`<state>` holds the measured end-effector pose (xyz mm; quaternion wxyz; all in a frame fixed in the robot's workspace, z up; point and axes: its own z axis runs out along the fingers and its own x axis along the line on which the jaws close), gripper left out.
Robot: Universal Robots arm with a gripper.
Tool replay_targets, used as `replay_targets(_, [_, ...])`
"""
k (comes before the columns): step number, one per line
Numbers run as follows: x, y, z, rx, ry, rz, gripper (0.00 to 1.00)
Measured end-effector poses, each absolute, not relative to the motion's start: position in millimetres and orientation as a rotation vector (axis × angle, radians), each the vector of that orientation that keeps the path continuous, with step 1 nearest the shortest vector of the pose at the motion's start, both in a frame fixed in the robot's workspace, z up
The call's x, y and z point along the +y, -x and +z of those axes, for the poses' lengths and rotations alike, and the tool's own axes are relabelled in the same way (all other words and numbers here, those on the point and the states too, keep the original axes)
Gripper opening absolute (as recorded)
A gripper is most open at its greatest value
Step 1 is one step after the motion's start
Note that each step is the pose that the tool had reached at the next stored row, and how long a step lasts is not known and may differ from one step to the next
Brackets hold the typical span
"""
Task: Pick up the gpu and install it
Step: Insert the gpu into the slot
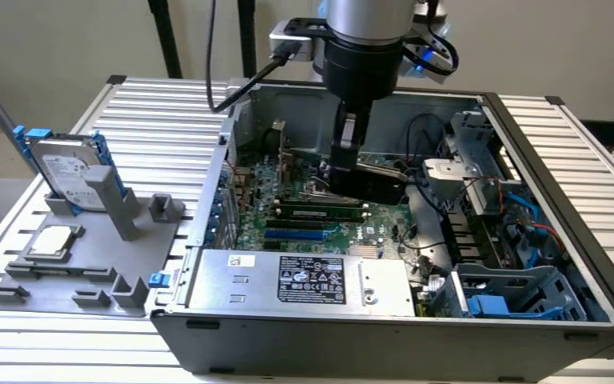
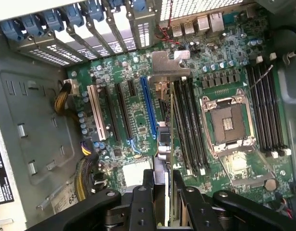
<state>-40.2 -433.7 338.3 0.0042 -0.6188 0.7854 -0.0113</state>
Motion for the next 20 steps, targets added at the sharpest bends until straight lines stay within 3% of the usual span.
replay_targets(20, [-435,80,311,2.401,2.01,-0.036,0.27])
